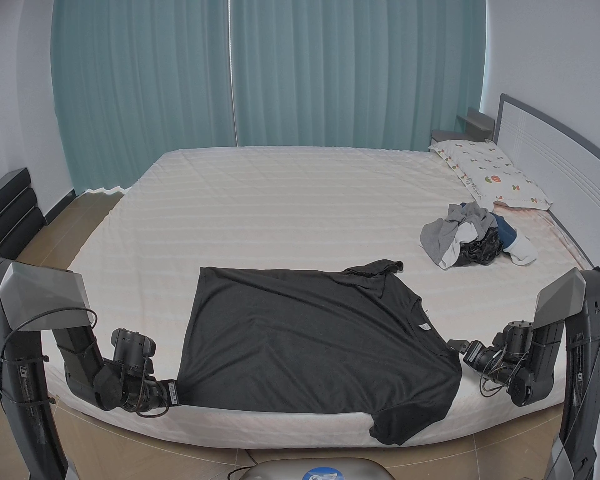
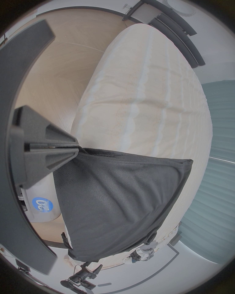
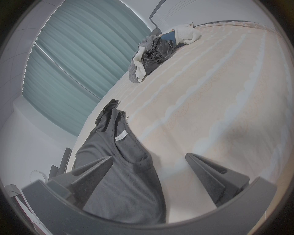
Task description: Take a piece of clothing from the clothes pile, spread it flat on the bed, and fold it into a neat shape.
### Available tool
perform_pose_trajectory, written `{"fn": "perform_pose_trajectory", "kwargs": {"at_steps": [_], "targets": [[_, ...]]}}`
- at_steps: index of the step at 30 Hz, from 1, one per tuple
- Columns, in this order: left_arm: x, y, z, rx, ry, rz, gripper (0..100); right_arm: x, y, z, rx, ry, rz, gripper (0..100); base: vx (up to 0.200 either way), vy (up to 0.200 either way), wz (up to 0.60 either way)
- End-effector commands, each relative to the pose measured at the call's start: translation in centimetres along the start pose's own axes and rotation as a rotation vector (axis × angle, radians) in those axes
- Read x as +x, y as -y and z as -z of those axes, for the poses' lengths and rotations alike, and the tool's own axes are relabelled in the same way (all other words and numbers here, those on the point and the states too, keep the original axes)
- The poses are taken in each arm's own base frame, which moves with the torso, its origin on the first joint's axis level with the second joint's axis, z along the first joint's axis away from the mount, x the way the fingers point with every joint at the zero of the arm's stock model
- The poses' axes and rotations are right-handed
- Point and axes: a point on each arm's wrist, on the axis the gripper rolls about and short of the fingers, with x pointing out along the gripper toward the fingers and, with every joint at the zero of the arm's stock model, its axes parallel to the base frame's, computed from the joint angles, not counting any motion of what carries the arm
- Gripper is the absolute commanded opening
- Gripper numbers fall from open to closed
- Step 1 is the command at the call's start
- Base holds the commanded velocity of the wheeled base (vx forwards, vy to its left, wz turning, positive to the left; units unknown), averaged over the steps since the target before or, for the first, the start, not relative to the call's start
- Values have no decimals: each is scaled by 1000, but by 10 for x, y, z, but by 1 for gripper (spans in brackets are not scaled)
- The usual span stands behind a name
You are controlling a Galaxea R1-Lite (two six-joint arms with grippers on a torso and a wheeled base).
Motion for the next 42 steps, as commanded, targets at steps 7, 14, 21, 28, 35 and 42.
{"fn": "perform_pose_trajectory", "kwargs": {"at_steps": [7, 14, 21, 28, 35, 42], "targets": [[3, -1, 2, 5, -12, -5, 0, -12, -26, 35, -88, -120, -41, 100, 0, 0, 0], [6, -1, 1, 4, -14, -6, 0, -17, -22, 38, -144, -134, -18, 100, 0, 0, 0], [7, -2, 1, 3, -16, -8, 0, -18, -17, 42, -195, -134, 33, 0, 0, 0, 0], [6, -4, 1, -3, -14, -11, 0, -38, -8, 49, -295, -193, 82, 0, 0, 0, 0], [4, -10, 4, 43, -38, -54, 0, -56, -11, 45, -337, -199, 88, 0, 0, 0, 0], [4, -12, 4, 44, -40, -59, 0, -61, -8, 52, -366, -246, 98, 0, 0, 0, 0]]}}
